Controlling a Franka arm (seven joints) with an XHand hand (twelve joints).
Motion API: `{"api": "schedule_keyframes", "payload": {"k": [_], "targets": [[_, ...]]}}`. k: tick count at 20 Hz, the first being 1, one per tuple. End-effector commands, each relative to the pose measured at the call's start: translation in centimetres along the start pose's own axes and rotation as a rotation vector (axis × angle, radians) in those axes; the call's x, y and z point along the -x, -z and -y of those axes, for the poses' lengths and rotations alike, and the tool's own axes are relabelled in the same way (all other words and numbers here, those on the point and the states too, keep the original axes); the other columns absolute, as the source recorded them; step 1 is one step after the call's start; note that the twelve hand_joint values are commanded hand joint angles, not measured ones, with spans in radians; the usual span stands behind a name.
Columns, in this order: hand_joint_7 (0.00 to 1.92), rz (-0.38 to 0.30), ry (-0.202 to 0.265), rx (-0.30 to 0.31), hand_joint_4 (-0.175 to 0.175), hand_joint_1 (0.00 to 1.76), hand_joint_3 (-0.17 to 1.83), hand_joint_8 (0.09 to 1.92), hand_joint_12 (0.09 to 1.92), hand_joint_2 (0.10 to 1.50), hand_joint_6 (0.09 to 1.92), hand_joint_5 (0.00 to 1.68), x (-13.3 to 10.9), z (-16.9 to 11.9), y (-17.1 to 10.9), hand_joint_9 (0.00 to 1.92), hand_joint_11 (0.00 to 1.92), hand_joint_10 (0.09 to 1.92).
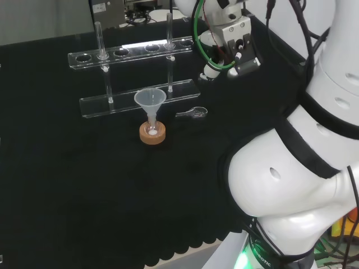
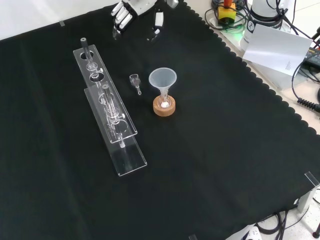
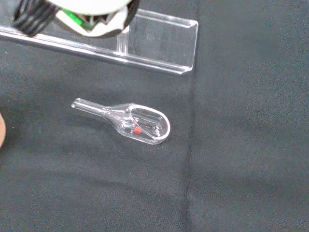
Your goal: Remove the funnel from the round-bottom flask.
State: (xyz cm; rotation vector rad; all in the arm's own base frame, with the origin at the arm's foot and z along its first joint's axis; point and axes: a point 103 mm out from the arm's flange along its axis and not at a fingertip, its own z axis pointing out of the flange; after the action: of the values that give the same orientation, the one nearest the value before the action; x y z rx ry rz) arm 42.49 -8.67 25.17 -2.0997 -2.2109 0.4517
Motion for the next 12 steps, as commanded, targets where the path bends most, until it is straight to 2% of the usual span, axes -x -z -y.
{"api": "schedule_keyframes", "payload": {"k": [1,6,12], "targets": [[0.29,0.019,0.022,-0.029,-0.038,0.85,0.68,0.66,1.35,0.60,0.11,0.34,-1.8,2.3,1.6,0.47,0.26,0.64],[0.29,-0.006,0.083,-0.047,-0.038,0.83,0.67,0.66,1.35,0.60,0.09,0.33,-3.2,2.5,2.9,0.48,0.25,0.64],[0.22,-0.020,0.164,-0.125,-0.017,0.74,0.64,0.65,1.40,0.58,0.09,0.25,-5.2,2.2,3.8,0.39,0.16,0.66]]}}
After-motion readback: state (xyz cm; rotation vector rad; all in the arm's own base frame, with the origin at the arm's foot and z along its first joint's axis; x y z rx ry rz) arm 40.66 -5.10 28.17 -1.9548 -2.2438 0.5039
